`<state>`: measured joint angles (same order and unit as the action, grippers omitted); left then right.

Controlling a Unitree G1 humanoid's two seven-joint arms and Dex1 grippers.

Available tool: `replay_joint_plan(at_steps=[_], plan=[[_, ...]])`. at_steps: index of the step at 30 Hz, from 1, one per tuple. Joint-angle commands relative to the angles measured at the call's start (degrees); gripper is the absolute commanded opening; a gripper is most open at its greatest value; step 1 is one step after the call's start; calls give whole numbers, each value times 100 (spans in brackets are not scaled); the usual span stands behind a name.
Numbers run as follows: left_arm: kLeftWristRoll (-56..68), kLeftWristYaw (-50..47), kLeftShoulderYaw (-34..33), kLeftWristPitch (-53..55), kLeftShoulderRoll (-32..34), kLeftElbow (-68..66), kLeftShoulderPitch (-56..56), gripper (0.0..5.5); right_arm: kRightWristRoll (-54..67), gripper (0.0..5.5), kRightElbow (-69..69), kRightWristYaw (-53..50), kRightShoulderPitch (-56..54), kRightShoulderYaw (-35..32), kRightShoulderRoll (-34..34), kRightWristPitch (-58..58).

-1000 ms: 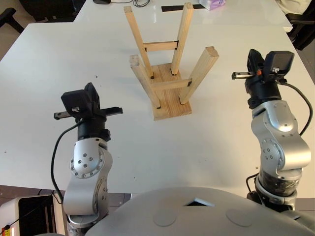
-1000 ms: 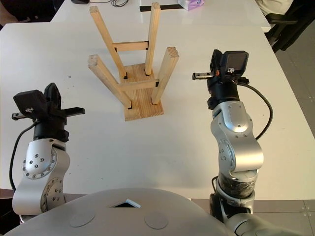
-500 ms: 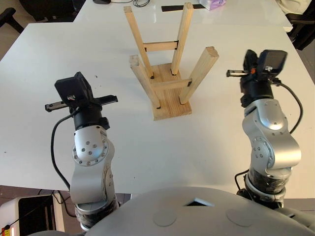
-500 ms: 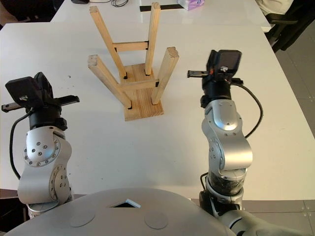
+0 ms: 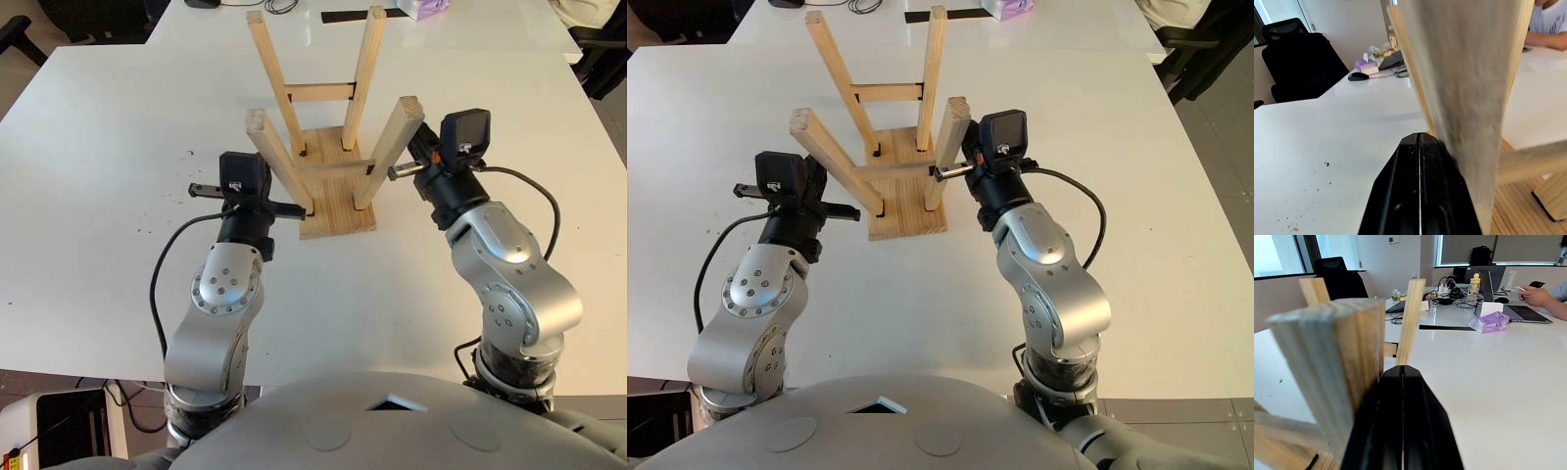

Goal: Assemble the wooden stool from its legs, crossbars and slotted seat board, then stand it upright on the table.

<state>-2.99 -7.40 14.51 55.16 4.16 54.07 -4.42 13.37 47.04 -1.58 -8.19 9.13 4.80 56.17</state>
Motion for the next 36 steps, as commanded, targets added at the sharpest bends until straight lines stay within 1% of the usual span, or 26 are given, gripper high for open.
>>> replay_joint_plan(at_steps=[1,2,3,5,7,9,10,12,13,14,16,19,23,27,30,32,36], plan=[[249,253,198,-120,-164,-128,-36,1,144,0,-121,231,-167,357,-93,-8],[173,106,-16,-154,-252,-75,-105,1,-77,0,-202,5,-171,104,-73,-97],[115,0,-303,-185,-313,-15,-208,1,-392,0,-277,-222,-129,-173,86,-211],[78,3,-690,-298,-266,85,-403,1,-727,0,-332,-381,-10,-569,343,-354],[291,100,-1168,-316,-419,139,-490,1,-731,0,-301,-305,-13,-774,398,-415],[804,208,-1904,-193,-825,85,-258,1,-499,0,-261,-157,-183,-974,260,-476],[1072,280,-2275,-129,-910,58,21,1,-325,0,-256,-103,-373,-1122,151,-458],[1565,379,-2990,-65,-819,-10,842,1,223,0,-377,-4,-1057,-1545,-188,-276],[1959,415,-3317,-14,-780,-77,1455,1,523,0,-465,83,-1479,-1716,-296,-211],[2300,489,-3459,78,-718,-181,2103,1,865,0,-548,150,-1876,-1891,-419,-105],[2892,579,-3501,408,-699,-332,3197,1,1180,0,-730,254,-2518,-1985,-411,13],[3365,589,-3289,860,-723,-378,3955,1,1393,0,-957,358,-3053,-1930,-344,121],[3748,549,-3223,1259,-609,-546,4213,1,1534,0,-1145,594,-3092,-1722,-211,44],[3576,274,-3058,1367,-576,-973,4248,1,1403,0,-1479,683,-3017,-1382,-208,-301],[3442,216,-2937,1246,-482,-1223,4231,1,1262,0,-1746,710,-3056,-1171,-218,-604],[3396,259,-2915,1133,-385,-1339,4239,1,1276,0,-1776,730,-3160,-1213,-214,-767],[3632,300,-3137,1039,-312,-1182,4428,1,1484,0,-1656,698,-3363,-1484,-241,-1009]])
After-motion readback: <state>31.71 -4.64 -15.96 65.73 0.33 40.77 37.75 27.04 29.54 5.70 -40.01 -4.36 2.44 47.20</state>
